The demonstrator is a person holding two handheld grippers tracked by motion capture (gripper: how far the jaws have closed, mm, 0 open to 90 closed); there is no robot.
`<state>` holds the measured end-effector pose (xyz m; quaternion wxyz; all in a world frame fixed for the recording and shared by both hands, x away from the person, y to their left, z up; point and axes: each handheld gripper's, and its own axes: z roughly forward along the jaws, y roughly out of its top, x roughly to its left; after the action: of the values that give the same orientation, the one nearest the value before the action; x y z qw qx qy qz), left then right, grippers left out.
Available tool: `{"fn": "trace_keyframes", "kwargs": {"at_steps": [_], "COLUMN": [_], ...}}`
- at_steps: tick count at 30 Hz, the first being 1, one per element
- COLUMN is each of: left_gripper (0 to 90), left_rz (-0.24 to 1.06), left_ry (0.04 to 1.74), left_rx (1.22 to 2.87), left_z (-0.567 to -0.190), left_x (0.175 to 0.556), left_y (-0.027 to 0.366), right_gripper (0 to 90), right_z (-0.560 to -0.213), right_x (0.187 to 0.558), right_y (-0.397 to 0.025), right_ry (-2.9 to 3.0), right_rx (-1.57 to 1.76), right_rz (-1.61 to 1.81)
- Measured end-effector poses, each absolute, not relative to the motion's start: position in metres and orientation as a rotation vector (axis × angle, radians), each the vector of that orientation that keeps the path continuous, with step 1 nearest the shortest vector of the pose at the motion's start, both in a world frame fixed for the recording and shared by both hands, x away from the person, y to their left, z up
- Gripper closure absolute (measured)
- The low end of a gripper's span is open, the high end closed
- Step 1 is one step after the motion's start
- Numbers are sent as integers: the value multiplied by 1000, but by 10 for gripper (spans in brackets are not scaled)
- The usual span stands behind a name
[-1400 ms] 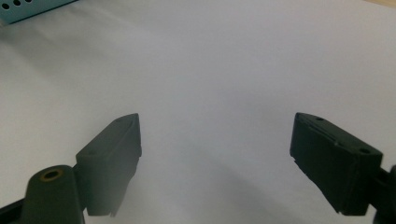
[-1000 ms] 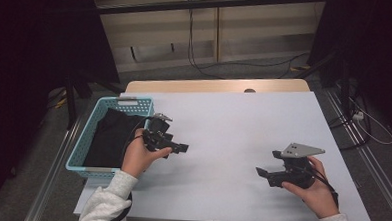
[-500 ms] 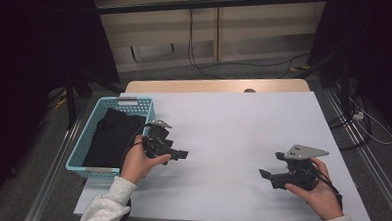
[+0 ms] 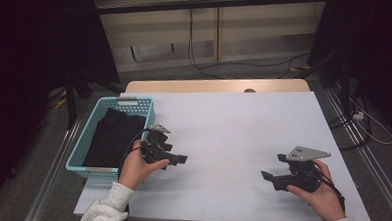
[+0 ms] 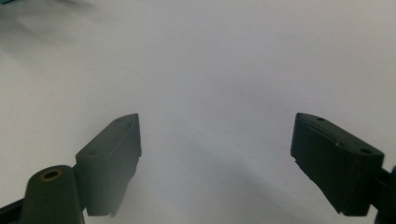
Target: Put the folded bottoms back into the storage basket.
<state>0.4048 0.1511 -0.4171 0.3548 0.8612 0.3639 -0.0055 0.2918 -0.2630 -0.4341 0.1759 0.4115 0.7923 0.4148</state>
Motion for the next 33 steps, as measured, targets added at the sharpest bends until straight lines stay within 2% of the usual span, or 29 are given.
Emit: {"fn": "trace_keyframes", "kwargs": {"at_steps": [33], "left_gripper": [142], "left_rz": [7], "left_ry": [901], "left_rx": [2208], "left_z": [-426], "left_x": [386], "left_y": [162], "right_gripper": [159], "right_z": [-438], "right_x": [284], "right_y": [-276], "right_ry": [2239], "right_rx": [1198], "right_rz": [1149]}}
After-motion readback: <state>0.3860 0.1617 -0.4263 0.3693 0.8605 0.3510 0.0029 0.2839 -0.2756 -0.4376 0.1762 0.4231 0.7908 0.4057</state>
